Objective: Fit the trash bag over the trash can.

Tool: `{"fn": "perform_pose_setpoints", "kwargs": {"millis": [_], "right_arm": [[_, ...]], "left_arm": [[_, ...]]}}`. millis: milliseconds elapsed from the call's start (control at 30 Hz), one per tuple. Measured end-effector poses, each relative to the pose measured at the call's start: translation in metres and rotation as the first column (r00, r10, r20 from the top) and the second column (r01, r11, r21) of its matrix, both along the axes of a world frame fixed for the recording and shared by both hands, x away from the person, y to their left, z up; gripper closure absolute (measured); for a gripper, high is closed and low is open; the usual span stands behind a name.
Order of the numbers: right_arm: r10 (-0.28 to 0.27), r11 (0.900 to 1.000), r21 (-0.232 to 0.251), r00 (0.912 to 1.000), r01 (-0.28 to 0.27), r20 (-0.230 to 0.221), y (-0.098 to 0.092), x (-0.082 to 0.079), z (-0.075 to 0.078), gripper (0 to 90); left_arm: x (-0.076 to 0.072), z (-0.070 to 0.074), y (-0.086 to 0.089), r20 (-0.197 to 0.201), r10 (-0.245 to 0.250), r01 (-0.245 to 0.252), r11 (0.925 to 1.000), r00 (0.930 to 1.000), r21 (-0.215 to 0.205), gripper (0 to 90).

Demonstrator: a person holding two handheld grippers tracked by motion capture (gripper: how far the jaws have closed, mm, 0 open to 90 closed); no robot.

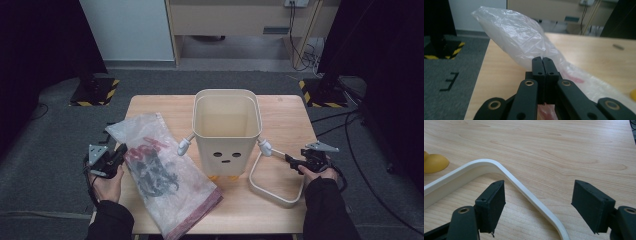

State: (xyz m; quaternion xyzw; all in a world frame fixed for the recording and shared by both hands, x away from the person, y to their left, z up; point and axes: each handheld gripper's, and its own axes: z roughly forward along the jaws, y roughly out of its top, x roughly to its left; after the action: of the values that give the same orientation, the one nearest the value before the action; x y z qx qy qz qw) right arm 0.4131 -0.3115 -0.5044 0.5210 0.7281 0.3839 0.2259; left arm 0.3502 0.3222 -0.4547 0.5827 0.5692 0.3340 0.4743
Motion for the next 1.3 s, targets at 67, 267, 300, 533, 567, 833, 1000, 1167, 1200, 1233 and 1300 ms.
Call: {"fn": "perform_pose_setpoints", "kwargs": {"millis": [67,267,300,533,567,833,1000,1167,1200,1233,1300], "right_arm": [[0.002,1.0,-0.002,1.0,-0.002,0.005,0.0,0.0,0.001,26.8],[0.005,1.0,0.002,0.9998,-0.005,0.019,0.002,0.001,0.003,27.2],[0.004,1.0,0.002,0.9998,-0.004,0.019,0.002,0.001,0.003,27.2],[0.002,1.0,0.0,0.9997,-0.002,0.024,0.0,0.002,0.003,27.3],[0.001,1.0,0.001,0.9997,-0.001,0.024,0.0,0.002,0.003,27.4],[-0.006,1.0,0.0,0.9996,0.006,0.026,-0.002,0.002,0.003,27.5],[-0.01,1.0,-0.003,0.9997,0.01,0.024,-0.003,0.002,0.002,27.6],[-0.009,1.0,-0.004,0.9996,0.01,0.026,-0.002,0.002,0.002,27.7],[-0.009,1.0,-0.005,0.9996,0.009,0.028,-0.002,0.002,0.002,27.7],[-0.009,1.0,-0.003,0.9996,0.009,0.028,-0.002,0.002,0.003,27.7],[-0.009,1.0,-0.004,0.9995,0.01,0.031,-0.003,0.002,0.003,27.8]], "left_arm": [[-0.001,0.008,0.0,0.04,-0.004,0.004,1.0,0.9992,-0.007,89.8],[-0.006,0.032,-0.005,0.13,-0.023,0.022,0.9997,0.9913,0.009,89.8],[-0.007,0.036,-0.007,0.146,-0.026,0.024,0.9996,0.9889,0.016,89.7],[-0.009,0.064,-0.021,0.228,-0.071,0.068,0.9975,0.9711,0.018,89.8],[-0.01,0.068,-0.023,0.238,-0.079,0.077,0.9969,0.968,0.017,89.8],[-0.011,0.104,-0.036,0.337,-0.114,0.122,0.9926,0.9347,-0.001,89.8],[-0.009,0.131,-0.044,0.393,-0.13,0.146,0.9892,0.9104,-0.011,89.9],[-0.009,0.155,-0.063,0.442,-0.171,0.2,0.9795,0.8805,-0.02,89.9],[-0.009,0.158,-0.066,0.447,-0.181,0.21,0.9775,0.8763,-0.017,89.9],[-0.01,0.162,-0.073,0.452,-0.197,0.227,0.9739,0.8697,-0.012,89.9],[-0.01,0.169,-0.086,0.461,-0.237,0.267,0.9638,0.8553,0.001,89.9]]}}
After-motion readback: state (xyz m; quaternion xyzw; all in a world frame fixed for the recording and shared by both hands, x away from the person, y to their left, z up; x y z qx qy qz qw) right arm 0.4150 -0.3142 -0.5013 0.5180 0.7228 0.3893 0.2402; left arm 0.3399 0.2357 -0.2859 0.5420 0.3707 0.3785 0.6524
